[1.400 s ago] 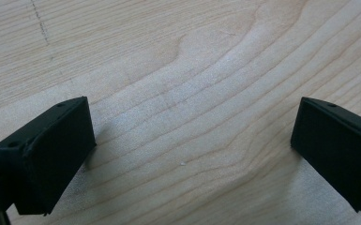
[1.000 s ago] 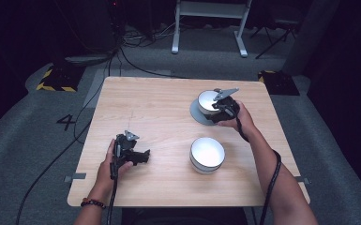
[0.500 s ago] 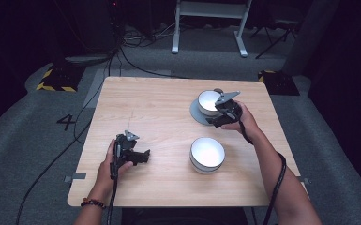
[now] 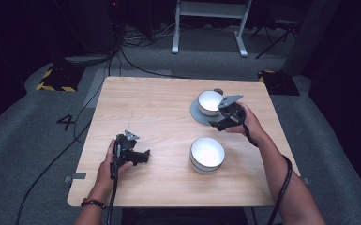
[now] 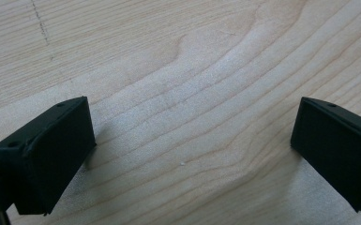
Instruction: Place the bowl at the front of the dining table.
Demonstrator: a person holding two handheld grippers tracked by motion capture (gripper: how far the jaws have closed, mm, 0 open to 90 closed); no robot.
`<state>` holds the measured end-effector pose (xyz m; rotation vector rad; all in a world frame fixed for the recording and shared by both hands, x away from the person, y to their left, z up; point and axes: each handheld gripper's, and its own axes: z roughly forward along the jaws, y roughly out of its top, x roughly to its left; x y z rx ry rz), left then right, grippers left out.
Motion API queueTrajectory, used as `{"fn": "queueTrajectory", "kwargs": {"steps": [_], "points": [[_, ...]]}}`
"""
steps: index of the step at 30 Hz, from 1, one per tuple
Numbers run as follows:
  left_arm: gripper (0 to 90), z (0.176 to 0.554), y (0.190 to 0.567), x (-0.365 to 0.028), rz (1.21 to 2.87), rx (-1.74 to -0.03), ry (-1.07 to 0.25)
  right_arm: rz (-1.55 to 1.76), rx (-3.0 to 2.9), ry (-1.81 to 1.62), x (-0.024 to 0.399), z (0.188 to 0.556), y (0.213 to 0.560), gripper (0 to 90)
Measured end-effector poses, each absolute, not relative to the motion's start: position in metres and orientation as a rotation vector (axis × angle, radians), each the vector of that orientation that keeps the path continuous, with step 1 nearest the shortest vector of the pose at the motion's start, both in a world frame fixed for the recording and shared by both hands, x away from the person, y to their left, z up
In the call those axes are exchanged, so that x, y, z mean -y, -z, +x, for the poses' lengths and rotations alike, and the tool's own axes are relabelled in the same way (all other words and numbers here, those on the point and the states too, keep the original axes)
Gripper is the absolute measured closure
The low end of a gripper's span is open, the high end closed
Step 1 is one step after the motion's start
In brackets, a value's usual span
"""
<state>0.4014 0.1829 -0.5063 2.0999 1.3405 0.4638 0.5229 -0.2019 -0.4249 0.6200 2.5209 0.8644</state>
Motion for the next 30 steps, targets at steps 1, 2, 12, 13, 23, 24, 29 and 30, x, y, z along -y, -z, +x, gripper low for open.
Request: {"fn": "queueTrajectory", "kwargs": {"steps": [1, 2, 12, 13, 23, 24, 29, 30], "points": [[0.0, 0.401, 0.506, -0.183, 2.1, -1.341, -0.464, 0.629, -2.512, -0.861, 0.202, 0.522, 0.424, 21.7], [0.0, 0.401, 0.506, -0.183, 2.1, -1.34, -0.464, 0.61, -2.517, -0.858, 0.204, 0.521, 0.424, 21.8], [0.0, 0.401, 0.506, -0.183, 2.1, -1.34, -0.464, 0.62, -2.513, -0.853, 0.208, 0.512, 0.422, 22.5], [0.0, 0.401, 0.506, -0.183, 2.1, -1.34, -0.464, 0.62, -2.515, -0.838, 0.209, 0.511, 0.421, 22.5], [0.0, 0.401, 0.506, -0.183, 2.1, -1.341, -0.464, 0.63, -2.503, -0.85, 0.217, 0.502, 0.42, 22.9], [0.0, 0.401, 0.506, -0.183, 2.1, -1.34, -0.464, 0.632, -2.5, -0.853, 0.218, 0.501, 0.42, 22.9], [0.0, 0.401, 0.506, -0.183, 2.1, -1.34, -0.464, 0.632, -2.498, -0.863, 0.222, 0.496, 0.421, 22.9], [0.0, 0.401, 0.506, -0.183, 2.099, -1.341, -0.464, 0.625, -2.498, -0.86, 0.223, 0.495, 0.421, 22.9]]}}
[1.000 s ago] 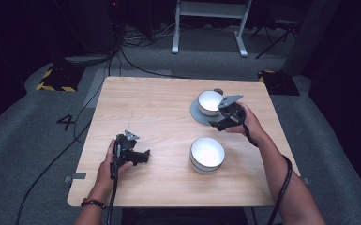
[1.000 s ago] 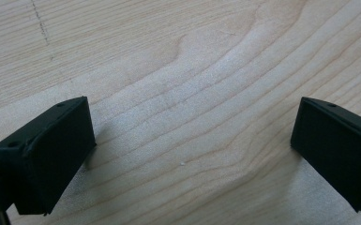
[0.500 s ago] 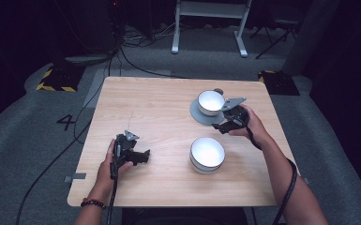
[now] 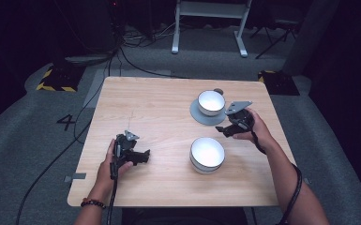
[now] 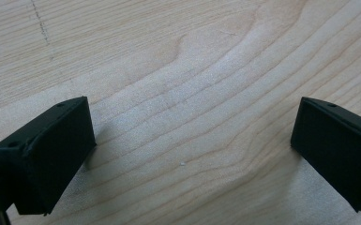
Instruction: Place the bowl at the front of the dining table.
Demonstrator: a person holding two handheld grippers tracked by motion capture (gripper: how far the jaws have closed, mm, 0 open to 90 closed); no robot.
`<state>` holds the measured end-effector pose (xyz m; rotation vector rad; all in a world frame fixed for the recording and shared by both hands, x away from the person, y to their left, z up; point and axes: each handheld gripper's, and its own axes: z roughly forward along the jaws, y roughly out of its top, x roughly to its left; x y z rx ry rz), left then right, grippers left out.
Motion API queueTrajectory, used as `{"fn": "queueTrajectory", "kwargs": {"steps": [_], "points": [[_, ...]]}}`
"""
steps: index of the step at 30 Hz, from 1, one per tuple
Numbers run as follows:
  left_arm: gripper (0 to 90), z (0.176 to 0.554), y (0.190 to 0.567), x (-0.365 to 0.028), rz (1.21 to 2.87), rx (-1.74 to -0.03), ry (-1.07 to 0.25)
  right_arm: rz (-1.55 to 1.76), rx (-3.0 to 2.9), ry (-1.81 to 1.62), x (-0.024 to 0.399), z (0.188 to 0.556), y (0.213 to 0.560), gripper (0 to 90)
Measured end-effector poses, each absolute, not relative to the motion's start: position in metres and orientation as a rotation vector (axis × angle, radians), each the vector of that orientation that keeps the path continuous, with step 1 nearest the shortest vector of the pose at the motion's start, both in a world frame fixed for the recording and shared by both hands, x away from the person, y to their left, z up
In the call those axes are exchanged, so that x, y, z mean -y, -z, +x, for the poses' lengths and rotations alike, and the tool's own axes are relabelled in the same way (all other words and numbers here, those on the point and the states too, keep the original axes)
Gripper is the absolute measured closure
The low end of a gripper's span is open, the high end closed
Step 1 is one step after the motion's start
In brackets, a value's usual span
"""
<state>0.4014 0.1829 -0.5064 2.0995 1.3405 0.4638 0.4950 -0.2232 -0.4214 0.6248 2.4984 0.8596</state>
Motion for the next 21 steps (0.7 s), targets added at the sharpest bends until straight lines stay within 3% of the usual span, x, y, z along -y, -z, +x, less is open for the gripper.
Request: {"fn": "queueTrajectory", "kwargs": {"steps": [21], "points": [[0.0, 0.401, 0.506, -0.183, 2.1, -1.34, -0.464, 0.597, -2.492, -0.85, 0.234, 0.473, 0.422, 23.0]]}}
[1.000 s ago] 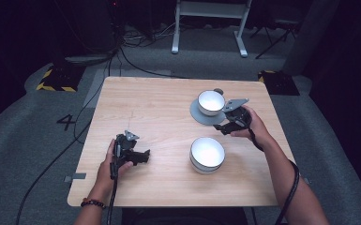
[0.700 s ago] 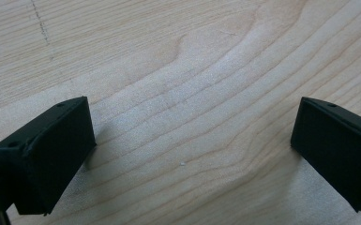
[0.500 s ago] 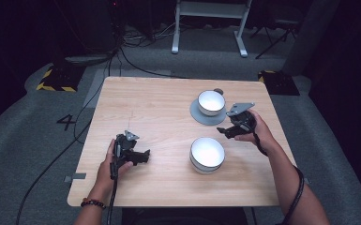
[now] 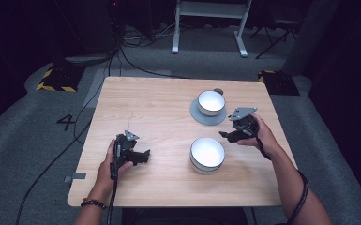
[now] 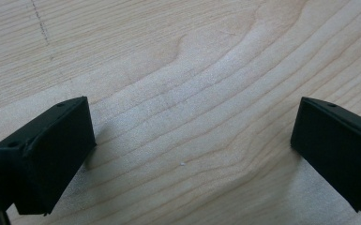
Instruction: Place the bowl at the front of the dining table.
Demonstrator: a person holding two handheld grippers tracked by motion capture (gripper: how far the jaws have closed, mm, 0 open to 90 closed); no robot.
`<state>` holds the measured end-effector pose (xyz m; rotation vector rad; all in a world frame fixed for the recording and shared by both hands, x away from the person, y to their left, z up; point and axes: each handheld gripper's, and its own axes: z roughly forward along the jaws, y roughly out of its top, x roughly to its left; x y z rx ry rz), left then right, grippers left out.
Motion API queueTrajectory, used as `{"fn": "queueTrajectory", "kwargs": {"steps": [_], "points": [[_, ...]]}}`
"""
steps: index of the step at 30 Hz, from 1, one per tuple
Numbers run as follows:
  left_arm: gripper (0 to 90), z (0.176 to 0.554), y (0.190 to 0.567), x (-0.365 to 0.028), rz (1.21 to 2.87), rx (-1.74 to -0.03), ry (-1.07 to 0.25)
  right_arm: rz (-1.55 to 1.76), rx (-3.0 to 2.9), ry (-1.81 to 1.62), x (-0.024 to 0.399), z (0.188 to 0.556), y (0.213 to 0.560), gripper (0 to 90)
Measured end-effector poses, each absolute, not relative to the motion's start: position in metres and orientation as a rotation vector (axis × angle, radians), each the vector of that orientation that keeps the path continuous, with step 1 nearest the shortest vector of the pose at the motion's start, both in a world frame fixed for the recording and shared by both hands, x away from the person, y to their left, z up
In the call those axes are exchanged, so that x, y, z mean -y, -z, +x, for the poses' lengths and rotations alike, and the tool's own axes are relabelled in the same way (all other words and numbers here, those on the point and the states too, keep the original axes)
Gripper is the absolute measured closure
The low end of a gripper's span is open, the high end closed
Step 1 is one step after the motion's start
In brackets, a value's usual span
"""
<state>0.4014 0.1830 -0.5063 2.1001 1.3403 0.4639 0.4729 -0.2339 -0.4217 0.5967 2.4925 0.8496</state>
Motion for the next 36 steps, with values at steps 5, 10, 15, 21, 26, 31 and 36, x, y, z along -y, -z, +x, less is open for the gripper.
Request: {"fn": "queueTrajectory", "kwargs": {"steps": [5, 10, 15, 21, 26, 31, 36], "points": [[0.0, 0.401, 0.506, -0.183, 2.1, -1.341, -0.464, 0.599, -2.491, -0.844, 0.236, 0.468, 0.422, 23.1], [0.0, 0.401, 0.506, -0.183, 2.1, -1.341, -0.464, 0.596, -2.487, -0.835, 0.239, 0.462, 0.424, 23.0], [0.0, 0.401, 0.506, -0.183, 2.099, -1.341, -0.464, 0.582, -2.491, -0.825, 0.241, 0.457, 0.424, 23.0], [0.0, 0.401, 0.506, -0.183, 2.099, -1.341, -0.464, 0.57, -2.494, -0.817, 0.243, 0.45, 0.425, 23.0], [0.0, 0.401, 0.506, -0.183, 2.1, -1.34, -0.465, 0.567, -2.495, -0.812, 0.245, 0.447, 0.427, 23.0], [0.0, 0.401, 0.506, -0.183, 2.1, -1.341, -0.464, 0.565, -2.501, -0.812, 0.248, 0.442, 0.43, 23.0], [0.1, 0.401, 0.506, -0.183, 2.099, -1.341, -0.465, 0.568, -2.503, -0.795, 0.253, 0.438, 0.433, 23.0]]}}
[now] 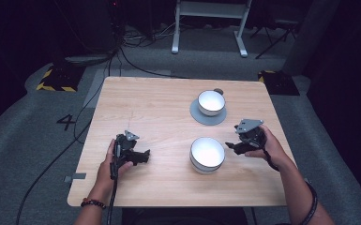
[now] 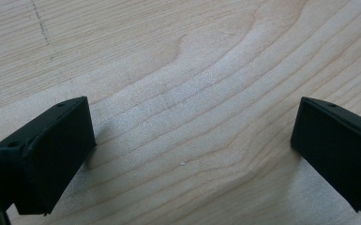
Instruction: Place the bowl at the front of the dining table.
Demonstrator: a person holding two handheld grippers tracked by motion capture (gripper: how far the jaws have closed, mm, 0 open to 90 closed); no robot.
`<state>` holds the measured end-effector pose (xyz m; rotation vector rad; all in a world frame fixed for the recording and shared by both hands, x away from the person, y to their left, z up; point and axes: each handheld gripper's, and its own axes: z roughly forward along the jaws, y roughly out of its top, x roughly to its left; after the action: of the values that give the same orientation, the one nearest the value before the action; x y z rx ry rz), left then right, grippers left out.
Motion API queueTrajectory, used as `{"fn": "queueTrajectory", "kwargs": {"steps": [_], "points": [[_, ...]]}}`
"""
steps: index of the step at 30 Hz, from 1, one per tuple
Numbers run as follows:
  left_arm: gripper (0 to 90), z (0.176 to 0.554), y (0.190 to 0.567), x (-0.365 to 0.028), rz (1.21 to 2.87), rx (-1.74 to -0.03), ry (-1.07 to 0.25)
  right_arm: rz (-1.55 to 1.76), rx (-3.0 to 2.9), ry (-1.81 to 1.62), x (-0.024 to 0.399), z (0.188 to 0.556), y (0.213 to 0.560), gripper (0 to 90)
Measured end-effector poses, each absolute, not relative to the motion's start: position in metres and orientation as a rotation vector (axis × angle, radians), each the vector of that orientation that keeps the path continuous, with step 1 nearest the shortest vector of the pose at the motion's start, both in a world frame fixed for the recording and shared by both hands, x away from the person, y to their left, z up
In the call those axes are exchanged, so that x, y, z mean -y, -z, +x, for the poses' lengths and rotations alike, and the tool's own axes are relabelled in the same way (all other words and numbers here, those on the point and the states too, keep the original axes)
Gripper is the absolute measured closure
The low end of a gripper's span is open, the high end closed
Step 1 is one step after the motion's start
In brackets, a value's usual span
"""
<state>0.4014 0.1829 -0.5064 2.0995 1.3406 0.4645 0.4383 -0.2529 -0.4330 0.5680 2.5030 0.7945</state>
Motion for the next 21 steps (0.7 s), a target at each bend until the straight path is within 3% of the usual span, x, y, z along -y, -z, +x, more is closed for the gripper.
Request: {"fn": "queueTrajectory", "kwargs": {"steps": [21], "points": [[0.0, 0.401, 0.506, -0.183, 2.099, -1.342, -0.464, 0.613, -2.486, -0.76, 0.272, 0.426, 0.445, 22.7]]}}
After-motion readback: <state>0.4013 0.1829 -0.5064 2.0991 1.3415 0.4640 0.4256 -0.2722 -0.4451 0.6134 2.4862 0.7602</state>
